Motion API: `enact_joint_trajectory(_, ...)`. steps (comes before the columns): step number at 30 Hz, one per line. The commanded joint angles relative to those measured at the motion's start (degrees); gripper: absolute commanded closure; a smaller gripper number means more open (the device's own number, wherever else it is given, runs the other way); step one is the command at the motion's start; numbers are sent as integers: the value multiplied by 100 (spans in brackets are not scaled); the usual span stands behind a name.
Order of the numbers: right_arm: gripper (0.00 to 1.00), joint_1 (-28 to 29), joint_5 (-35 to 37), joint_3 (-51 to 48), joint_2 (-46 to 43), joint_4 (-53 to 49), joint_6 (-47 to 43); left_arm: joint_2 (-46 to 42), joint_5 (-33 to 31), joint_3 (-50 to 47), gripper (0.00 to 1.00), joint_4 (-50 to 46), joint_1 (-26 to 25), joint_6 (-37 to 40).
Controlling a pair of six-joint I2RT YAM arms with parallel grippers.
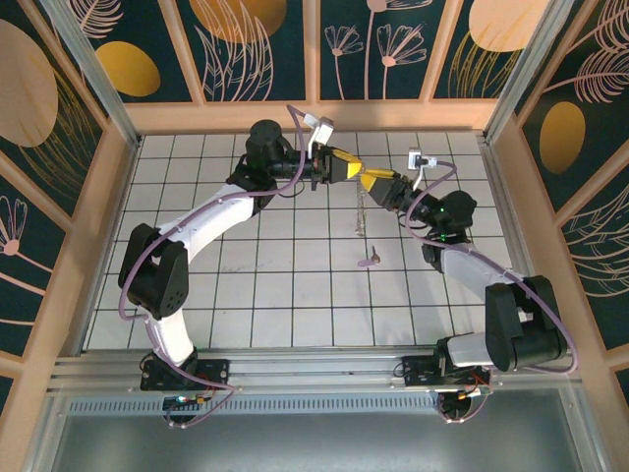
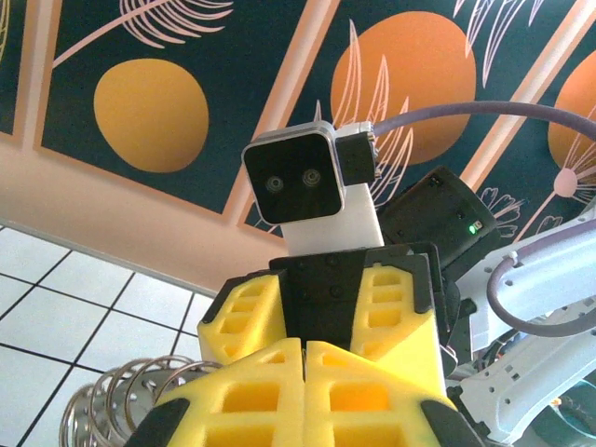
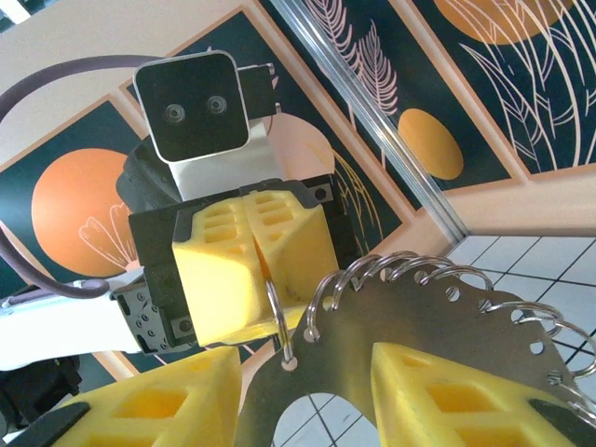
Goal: Put the keys on the keyring
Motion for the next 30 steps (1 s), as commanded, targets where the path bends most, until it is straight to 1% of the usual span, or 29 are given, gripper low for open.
enact_joint_trajectory(1, 60, 94, -26, 253, 181, 391, -43, -25, 206, -9, 100, 268, 28, -62)
enact_joint_trajectory(12, 66, 99, 131, 337, 331, 544, 59, -38, 302, -150, 100, 384, 21, -124)
enact_joint_trajectory(17, 76, 100, 134, 382, 391, 630, 116, -32, 354, -194, 100, 445, 15, -155)
enact_joint_trajectory(21, 80, 96, 119, 419, 438, 729, 178, -12, 395, -205, 100, 463, 6, -172)
enact_joint_trajectory(24, 85, 100, 89, 429, 488, 864, 260, 1, 416, -201, 100, 472, 1, -175)
enact_joint_trajectory(27, 99, 105, 61, 436, 555, 1030, 366, 27, 435, -188, 100, 473, -9, -184)
enact_joint_trajectory(30, 100, 98, 124, 400, 620, 1263, 527, 30, 389, -197, 100, 525, -19, -238)
